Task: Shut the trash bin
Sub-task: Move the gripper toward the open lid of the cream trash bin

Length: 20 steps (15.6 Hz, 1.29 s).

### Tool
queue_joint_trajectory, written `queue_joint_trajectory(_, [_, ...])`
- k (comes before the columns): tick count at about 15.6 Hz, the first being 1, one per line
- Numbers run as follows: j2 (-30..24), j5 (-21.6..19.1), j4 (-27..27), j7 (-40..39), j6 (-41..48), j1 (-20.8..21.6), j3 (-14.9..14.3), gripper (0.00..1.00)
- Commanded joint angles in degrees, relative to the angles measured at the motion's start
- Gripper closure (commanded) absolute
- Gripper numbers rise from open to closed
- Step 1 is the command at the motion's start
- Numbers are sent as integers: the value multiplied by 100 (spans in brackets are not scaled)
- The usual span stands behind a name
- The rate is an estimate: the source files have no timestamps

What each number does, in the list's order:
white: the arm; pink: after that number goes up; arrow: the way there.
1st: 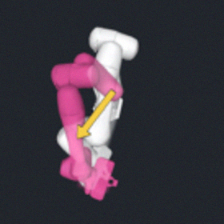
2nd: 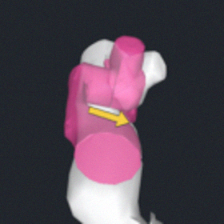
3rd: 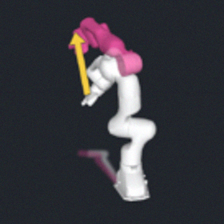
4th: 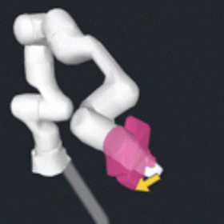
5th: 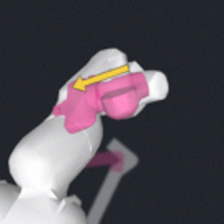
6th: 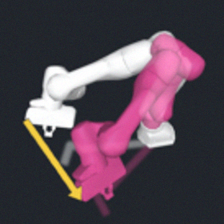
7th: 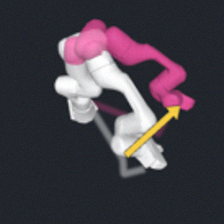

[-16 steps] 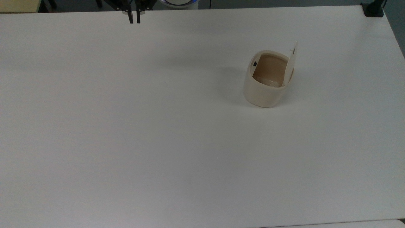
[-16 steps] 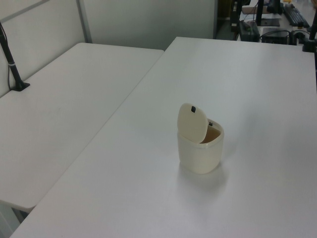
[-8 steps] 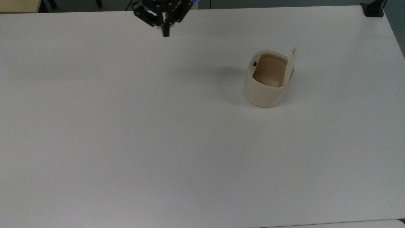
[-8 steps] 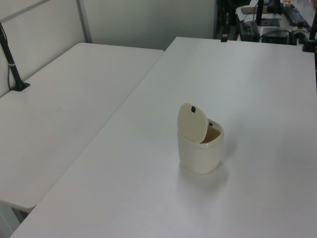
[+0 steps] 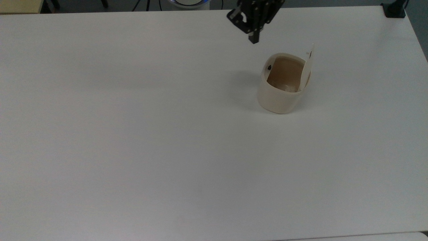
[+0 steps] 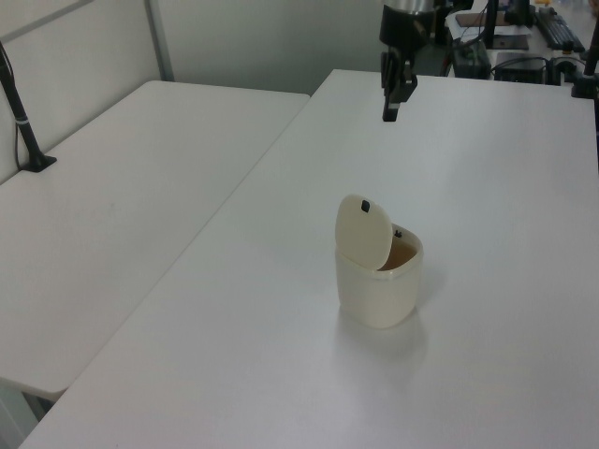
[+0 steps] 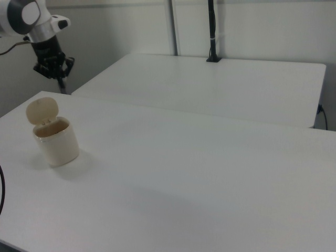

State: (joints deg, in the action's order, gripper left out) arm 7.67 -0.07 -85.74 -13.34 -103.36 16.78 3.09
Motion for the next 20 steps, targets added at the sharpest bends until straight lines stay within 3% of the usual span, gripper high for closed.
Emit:
queue_joint_trajectory(1, [155, -125, -21, -2, -859, 562, -90, 100])
queue_joint_trajectory(8, [507, -108, -21, -11, -1318, 1169, -90, 100])
queue_joint_trajectory(20, [824, -55, 5, -740, -1284, 1275, -81, 100])
